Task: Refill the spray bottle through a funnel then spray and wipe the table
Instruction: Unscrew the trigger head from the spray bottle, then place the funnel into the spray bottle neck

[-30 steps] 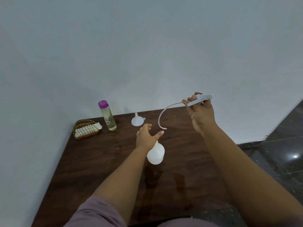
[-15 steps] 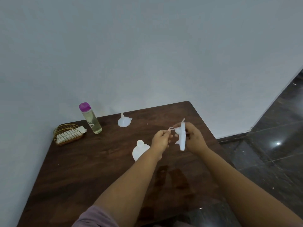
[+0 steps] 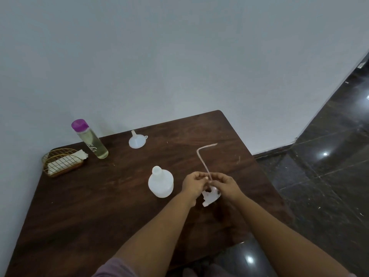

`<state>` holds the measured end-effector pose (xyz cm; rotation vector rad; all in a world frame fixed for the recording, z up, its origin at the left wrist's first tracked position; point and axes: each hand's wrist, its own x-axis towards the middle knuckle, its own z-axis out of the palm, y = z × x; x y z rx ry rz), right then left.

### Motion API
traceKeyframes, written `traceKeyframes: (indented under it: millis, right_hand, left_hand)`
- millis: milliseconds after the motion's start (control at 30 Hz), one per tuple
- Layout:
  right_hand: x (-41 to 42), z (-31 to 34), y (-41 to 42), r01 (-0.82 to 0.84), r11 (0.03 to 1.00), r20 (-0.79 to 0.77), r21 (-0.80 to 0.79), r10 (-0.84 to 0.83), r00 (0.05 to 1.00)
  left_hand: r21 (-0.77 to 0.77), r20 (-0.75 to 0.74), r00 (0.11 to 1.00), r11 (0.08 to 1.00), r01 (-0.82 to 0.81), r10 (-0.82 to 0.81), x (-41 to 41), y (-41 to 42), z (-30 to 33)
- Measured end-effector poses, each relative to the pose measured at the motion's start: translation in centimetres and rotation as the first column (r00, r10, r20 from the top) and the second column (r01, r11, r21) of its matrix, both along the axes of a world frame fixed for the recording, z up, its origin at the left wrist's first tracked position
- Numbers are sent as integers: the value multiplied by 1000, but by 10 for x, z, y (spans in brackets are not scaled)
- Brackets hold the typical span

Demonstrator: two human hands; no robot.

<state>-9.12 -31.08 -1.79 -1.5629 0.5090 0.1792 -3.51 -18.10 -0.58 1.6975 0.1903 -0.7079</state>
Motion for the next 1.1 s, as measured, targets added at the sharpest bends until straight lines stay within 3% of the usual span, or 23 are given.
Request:
traceKeyframes:
  millis: [67,333,433,600,900,1100]
  right_hand:
    - [-2,-8,0,-43,997,14,-64,44,999]
    - [1,-31,-17,12,1000,-32,-3,-12,999]
    - [3,-38,-21,2,990,-80,-143,-13,997]
    - [6,-40,-22,-97,892,-112,-441,52,992]
    - [9,-33,-14,-165,770,-177,-616,68,982]
    - [23,-7,-3,-120,725,-106,-678,65,992]
  left_hand:
    - [-20,4,999,999,-43,43,-1,-7,0]
    - [74,1,1000,997,10,-10,0,-10,-14]
    - [179,29,996,981,75,-81,-2,-6,-19]
    - [306,99,978,941,145,-183,-5,1,-25]
    - [389,190,949,907,164,-253,-2,5,-23]
    - [464,323,926,885,27,-198,11,15,-2]
